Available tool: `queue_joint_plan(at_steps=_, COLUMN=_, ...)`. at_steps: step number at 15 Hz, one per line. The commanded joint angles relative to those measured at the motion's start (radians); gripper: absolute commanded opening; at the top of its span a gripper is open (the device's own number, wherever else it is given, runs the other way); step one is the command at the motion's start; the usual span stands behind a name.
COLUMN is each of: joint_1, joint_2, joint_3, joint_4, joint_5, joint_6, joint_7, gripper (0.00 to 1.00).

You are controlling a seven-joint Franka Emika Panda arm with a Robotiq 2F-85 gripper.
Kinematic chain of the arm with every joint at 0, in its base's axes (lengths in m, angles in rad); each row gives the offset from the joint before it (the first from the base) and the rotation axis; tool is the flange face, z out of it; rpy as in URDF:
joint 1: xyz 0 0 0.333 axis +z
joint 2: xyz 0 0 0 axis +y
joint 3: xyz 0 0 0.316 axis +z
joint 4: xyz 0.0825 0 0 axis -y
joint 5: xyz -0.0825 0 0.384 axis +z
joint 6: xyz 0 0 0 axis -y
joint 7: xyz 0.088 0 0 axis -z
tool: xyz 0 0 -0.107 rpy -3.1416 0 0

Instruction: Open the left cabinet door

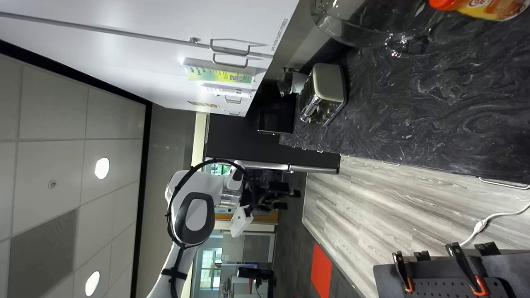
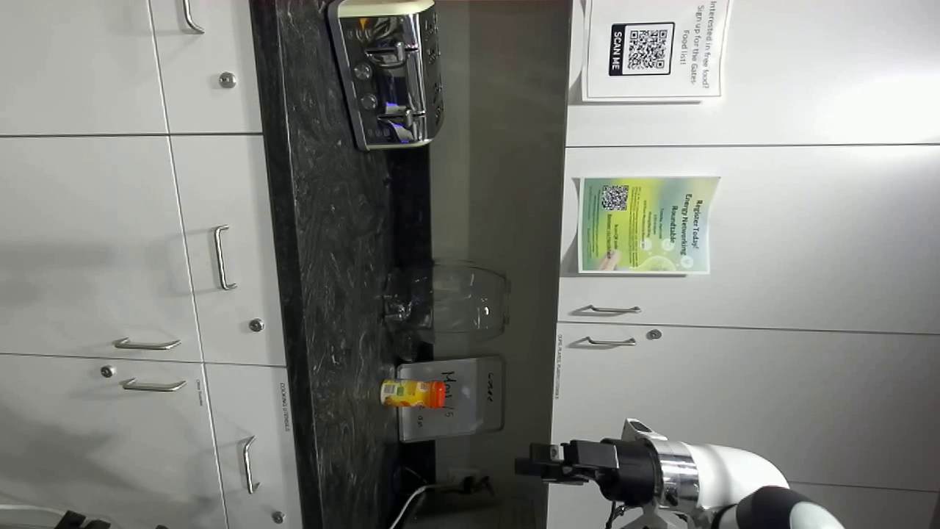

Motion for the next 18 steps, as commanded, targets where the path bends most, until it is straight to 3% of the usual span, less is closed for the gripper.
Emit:
queue_joint_plan(at_steps=1, joint_1=-0.029, joint_2=-0.019, joint_3=0.024, joint_4=-0.002, joint_5=-0.014, joint_6=0.063, joint_7=0.000, gripper=1.00)
queue_joint_plan(at_steps=13, joint_1=-0.034, joint_2=-0.024, joint_3=0.011, joint_4=0.070, joint_5=-0.043, joint_6=0.041, joint_7=-0.036, gripper=1.00)
queue_joint_plan(at_steps=18, joint_1=-0.047, joint_2=-0.050, joint_3=0.006, joint_4=0.122, joint_5=-0.109, joint_6=0.237, joint_7=-0.058, gripper=1.00)
